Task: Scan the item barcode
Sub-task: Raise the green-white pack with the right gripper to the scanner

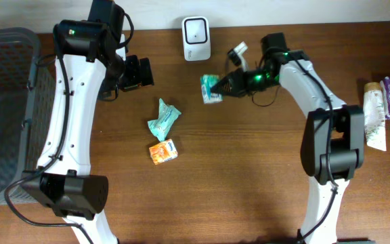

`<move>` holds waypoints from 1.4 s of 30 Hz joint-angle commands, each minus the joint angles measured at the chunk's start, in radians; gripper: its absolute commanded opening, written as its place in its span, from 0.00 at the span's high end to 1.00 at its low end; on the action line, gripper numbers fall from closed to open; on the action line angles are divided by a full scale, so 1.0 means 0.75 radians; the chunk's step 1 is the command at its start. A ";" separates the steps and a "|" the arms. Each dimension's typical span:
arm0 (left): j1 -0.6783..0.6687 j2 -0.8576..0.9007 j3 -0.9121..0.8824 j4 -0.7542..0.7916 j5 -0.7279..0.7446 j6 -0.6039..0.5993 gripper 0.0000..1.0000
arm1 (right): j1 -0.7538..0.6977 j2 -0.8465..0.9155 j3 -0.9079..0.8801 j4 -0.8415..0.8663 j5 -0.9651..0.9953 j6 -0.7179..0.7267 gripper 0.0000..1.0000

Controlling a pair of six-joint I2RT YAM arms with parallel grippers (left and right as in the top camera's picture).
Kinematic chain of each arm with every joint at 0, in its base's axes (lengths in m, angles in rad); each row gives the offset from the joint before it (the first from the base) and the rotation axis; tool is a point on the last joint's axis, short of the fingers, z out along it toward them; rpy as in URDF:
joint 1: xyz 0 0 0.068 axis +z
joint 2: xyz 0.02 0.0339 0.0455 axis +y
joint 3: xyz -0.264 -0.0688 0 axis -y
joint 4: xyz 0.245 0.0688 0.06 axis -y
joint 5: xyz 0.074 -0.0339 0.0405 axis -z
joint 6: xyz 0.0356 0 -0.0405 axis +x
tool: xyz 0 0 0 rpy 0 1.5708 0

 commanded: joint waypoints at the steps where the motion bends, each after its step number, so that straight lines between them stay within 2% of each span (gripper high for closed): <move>1: -0.001 -0.003 0.006 -0.002 -0.005 -0.003 0.01 | 0.093 0.005 0.021 -0.043 0.734 0.156 0.96; 4: -0.002 -0.003 0.006 -0.002 -0.005 -0.003 0.01 | 0.192 0.004 0.041 -0.011 1.336 0.153 0.96; 7: -0.001 -0.003 0.006 -0.002 -0.005 -0.003 0.01 | 0.267 0.004 0.044 0.187 1.670 -0.010 0.96; 9: -0.001 -0.003 0.006 -0.002 -0.005 -0.003 0.01 | 0.311 0.004 0.044 0.426 1.821 -0.160 0.96; 14: -0.002 -0.003 0.006 -0.002 -0.005 -0.003 0.01 | 0.338 0.012 0.044 1.009 1.812 -0.416 0.96; 18: -0.001 -0.003 0.006 -0.002 -0.005 -0.003 0.01 | 0.338 0.058 0.044 1.304 1.731 -0.600 0.96; 24: -0.001 -0.003 0.006 -0.002 -0.005 -0.003 0.01 | 0.337 0.227 0.044 1.653 1.669 -0.599 0.96; 29: -0.001 -0.003 0.006 -0.002 -0.005 -0.003 0.01 | 0.324 0.234 0.121 1.685 1.662 -0.553 0.96; 31: -0.002 -0.003 0.006 -0.002 -0.005 -0.003 0.01 | 0.292 0.234 0.223 1.545 1.569 -0.549 0.96; 32: -0.001 -0.003 0.006 -0.002 -0.005 -0.003 0.01 | 0.268 0.235 0.291 1.450 1.531 -0.474 0.96; 36: -0.001 -0.003 0.006 -0.002 -0.005 -0.003 0.01 | 0.244 0.246 0.330 1.268 1.467 -0.448 0.96; 42: -0.001 -0.003 0.006 -0.002 -0.005 -0.003 0.01 | 0.273 0.300 0.330 1.208 1.467 -0.449 0.96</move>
